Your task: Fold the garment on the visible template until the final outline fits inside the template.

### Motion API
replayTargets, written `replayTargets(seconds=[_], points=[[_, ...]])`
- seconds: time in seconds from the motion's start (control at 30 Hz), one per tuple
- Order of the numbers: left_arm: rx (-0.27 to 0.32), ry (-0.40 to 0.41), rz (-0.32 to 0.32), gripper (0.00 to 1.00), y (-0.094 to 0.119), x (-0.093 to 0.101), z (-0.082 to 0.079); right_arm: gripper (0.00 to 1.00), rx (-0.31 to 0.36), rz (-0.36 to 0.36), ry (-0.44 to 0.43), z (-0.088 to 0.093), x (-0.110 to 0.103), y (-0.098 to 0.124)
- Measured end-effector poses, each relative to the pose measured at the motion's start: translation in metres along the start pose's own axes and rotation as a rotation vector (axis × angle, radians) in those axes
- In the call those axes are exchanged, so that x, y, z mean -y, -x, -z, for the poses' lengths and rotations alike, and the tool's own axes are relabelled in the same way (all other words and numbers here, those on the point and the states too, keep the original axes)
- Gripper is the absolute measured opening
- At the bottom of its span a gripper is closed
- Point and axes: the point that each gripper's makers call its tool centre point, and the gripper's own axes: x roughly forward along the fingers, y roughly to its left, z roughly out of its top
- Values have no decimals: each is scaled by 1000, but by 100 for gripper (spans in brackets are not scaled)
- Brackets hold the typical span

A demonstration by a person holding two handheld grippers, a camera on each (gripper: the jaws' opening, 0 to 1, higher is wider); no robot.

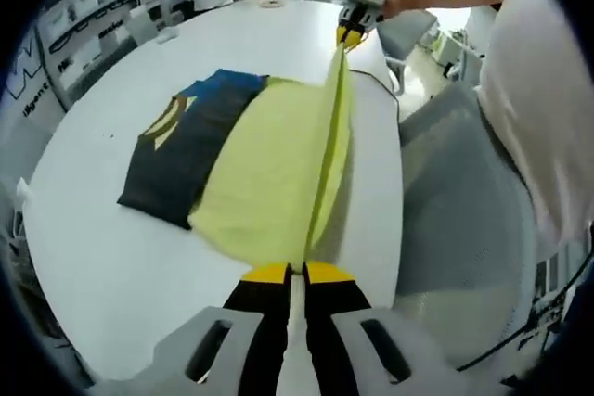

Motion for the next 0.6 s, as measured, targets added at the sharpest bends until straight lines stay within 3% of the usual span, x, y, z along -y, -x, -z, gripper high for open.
replayTargets(seconds=[0.4, 0.6], points=[[40, 38, -47, 3, 10, -56, -32, 0, 33, 64, -40, -29, 59, 1], [46, 56, -75, 3, 12, -89, -43, 0, 32, 86, -55, -35, 87, -4]])
